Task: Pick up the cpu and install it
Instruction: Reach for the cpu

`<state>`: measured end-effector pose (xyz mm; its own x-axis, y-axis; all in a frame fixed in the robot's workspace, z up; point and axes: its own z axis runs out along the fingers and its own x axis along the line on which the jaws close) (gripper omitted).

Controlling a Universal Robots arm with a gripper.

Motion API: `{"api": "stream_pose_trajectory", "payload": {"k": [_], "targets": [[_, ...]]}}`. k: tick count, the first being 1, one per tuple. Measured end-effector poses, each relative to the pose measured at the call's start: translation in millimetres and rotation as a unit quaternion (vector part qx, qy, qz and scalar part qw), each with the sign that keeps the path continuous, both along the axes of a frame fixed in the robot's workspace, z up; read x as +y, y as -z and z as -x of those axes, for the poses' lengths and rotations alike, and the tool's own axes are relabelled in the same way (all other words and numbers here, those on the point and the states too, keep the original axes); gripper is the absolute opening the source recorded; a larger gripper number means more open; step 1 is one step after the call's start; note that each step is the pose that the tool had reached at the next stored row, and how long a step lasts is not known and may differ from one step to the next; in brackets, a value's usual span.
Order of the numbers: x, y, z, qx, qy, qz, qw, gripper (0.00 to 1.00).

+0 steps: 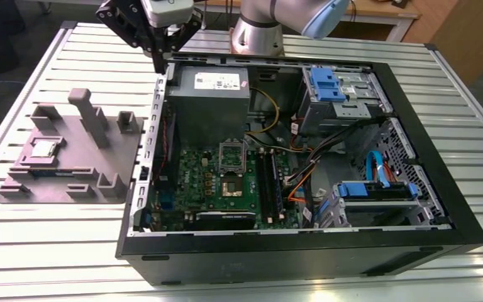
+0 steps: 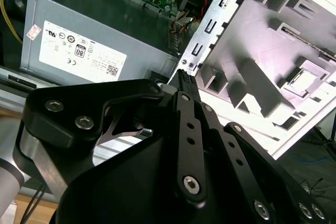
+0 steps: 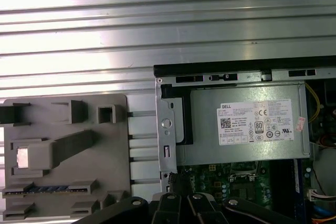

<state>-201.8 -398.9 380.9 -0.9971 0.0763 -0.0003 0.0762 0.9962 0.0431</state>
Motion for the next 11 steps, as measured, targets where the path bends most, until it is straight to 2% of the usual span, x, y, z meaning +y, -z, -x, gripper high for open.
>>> {"api": "stream_pose_trajectory", "payload": {"k": [11], "targets": [[0.0, 0.0, 2.4, 0.0000, 0.000, 0.0000, 1.00000, 0.10]]}}
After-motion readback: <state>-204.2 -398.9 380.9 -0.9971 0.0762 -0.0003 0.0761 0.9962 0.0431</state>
